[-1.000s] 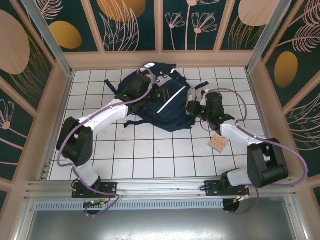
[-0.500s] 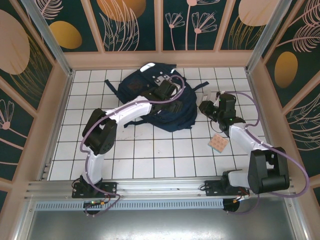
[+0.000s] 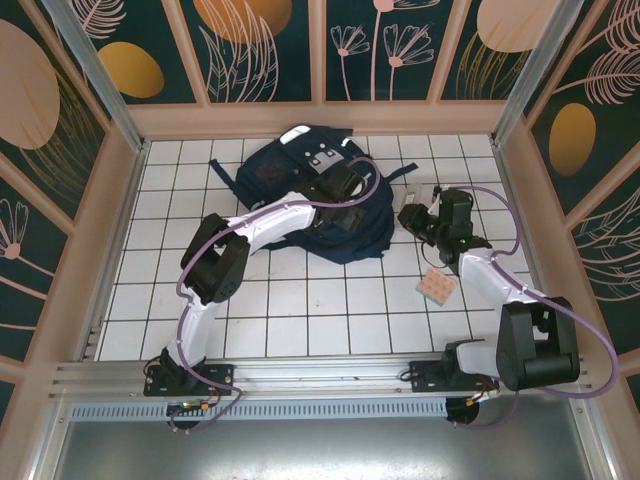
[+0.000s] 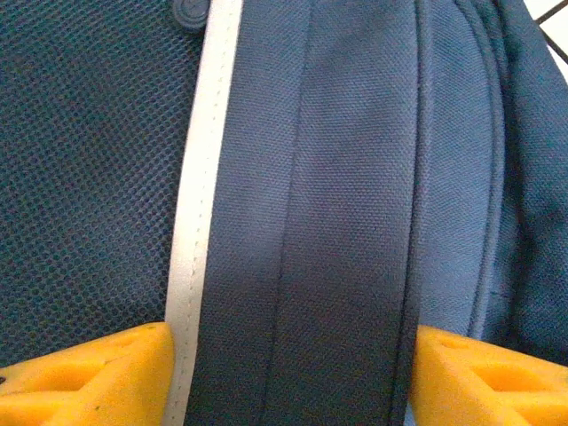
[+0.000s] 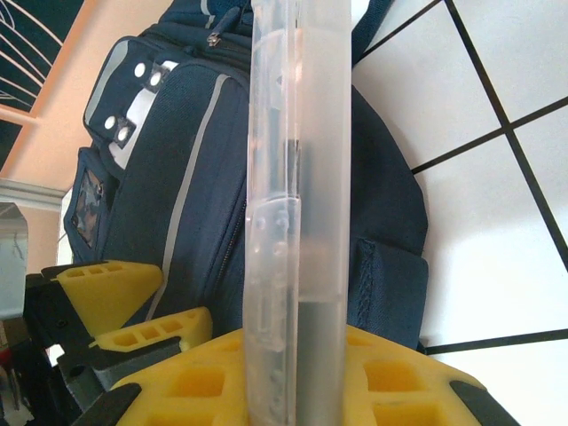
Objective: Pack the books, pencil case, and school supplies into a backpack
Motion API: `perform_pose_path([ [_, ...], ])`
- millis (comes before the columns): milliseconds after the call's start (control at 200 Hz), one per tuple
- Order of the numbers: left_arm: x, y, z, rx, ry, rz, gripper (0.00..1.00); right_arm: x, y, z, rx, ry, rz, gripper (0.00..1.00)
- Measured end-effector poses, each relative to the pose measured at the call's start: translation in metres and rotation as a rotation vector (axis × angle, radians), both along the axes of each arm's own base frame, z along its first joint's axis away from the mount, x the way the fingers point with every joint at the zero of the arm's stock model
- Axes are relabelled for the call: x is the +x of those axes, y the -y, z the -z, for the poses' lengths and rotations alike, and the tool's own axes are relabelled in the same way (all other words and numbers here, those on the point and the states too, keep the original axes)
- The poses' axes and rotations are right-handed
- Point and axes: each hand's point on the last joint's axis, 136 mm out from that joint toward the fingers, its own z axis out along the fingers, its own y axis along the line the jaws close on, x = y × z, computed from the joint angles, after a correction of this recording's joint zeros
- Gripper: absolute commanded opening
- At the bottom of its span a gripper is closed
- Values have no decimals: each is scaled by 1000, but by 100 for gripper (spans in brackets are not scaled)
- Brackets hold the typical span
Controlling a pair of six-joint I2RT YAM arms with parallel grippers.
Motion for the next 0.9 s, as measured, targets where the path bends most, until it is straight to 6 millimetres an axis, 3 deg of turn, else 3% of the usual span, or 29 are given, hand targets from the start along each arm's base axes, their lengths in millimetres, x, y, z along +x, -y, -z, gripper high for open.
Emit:
perform_pose_path([
  [175, -1, 2, 0, -5, -3, -14, 22, -1, -2, 0, 8, -2, -10, 11],
  [400, -1, 2, -5, -22, -11, -23, 9, -4, -11, -1, 52, -3, -42, 10],
  [545, 0, -2, -26, -76, -20, -37, 0, -2, -29, 2, 100, -11, -91, 10],
  [765, 7, -13, -59, -199, -50, -66, 0, 0, -70, 15, 193, -49, -179, 10],
  [901, 9, -17, -71, -251, -68, -80, 0, 13, -96, 21, 246, -65, -213, 10],
])
